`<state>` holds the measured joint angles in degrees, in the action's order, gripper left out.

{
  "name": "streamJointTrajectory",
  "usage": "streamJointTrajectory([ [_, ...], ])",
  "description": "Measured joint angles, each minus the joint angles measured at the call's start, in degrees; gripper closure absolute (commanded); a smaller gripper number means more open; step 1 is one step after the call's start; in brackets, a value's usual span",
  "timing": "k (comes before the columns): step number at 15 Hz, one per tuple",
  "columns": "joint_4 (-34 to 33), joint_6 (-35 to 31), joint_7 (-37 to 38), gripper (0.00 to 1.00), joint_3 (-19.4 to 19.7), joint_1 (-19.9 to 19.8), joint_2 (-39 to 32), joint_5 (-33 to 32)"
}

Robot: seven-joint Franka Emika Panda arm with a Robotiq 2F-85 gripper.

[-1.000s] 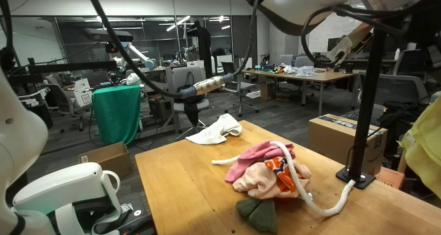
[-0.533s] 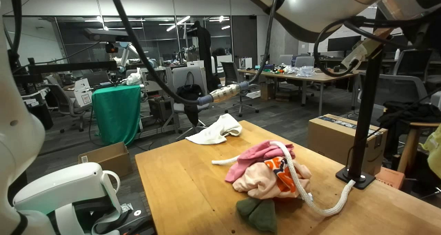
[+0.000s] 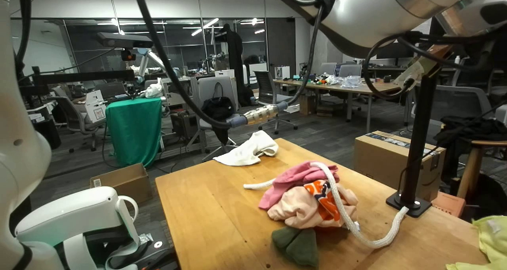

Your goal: Separate the clothes and ropes

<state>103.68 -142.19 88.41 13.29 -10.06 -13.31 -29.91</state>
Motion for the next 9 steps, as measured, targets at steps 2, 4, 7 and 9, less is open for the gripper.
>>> streamJointTrajectory([
  [2,0.1,0.0,-1.1,0.09,0.1,0.0,-0.1,0.7],
  [4,0.3,0.0,-3.5,0.00,0.1,0.0,-0.1,2.3],
  [7,1.5,0.6,-11.3,0.00,-0.6,0.3,0.7,6.3],
  [9,4.0,1.9,-18.3,0.00,-1.6,0.7,2.8,9.8],
])
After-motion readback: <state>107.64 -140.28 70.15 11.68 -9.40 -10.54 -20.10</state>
